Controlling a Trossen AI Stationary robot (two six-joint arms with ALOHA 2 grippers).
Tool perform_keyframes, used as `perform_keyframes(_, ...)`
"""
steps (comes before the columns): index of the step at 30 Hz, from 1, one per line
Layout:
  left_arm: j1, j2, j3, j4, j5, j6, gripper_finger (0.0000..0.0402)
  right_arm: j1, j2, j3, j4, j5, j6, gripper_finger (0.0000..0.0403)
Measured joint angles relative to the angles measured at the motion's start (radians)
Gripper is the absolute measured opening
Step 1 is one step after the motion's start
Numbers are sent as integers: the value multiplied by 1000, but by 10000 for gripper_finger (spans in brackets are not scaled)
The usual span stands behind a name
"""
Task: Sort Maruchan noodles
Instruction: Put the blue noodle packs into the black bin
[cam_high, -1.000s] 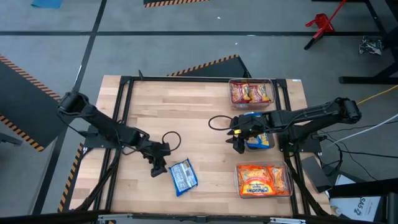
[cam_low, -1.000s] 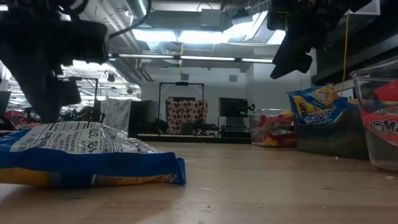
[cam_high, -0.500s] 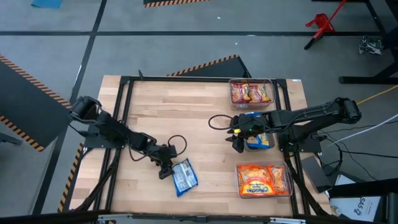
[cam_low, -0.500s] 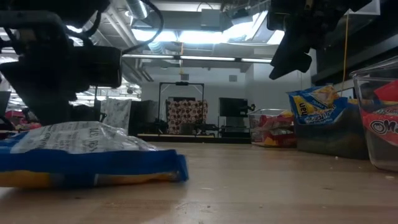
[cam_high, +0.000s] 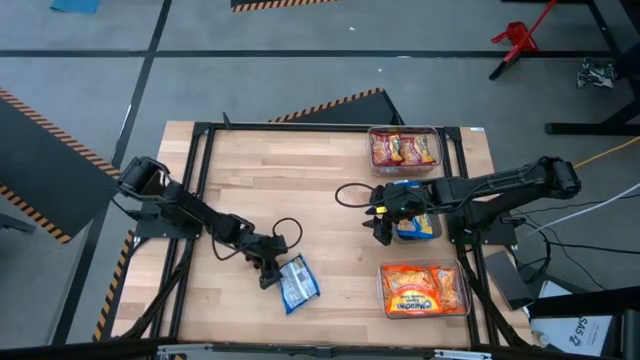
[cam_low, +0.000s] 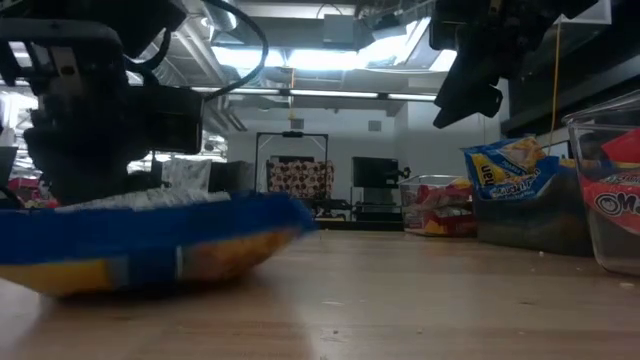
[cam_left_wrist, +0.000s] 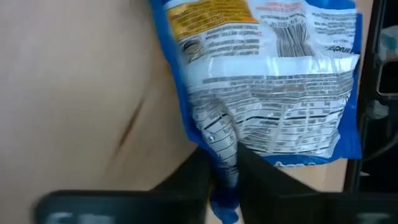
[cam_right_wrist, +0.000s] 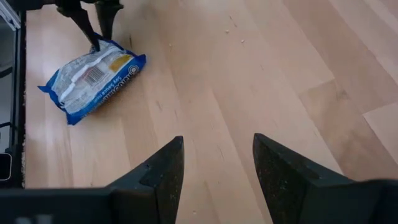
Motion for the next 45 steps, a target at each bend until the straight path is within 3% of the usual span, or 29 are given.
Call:
perform_keyframes(3,19,0,0,5,29,-26,16,0,0,0,0,0,2,177)
perform_keyframes(12,95,-93,62,-39,4,-32,7,0,0,0,126,-18,36,177)
perform_keyframes(16,127,-177,137,-208,-99,102,7,-1,0,0,212,-94,80,177)
perform_keyframes(20,145,-241,233,-370,-175,285,7,0,0,0,252,-99,78,192)
perform_keyframes(26,152,-267,385,-526,-196,546,7,-1,22,-1,356,-97,-98,266)
perform_keyframes(30,154,-265,484,-638,-199,694,7,-2,73,0,520,-98,-211,316)
perform_keyframes(35,176,-265,542,-679,-219,786,7,-37,153,0,625,-166,-211,346)
perform_keyframes(45,185,-266,563,-680,-222,860,7,-124,214,0,694,-255,-204,340)
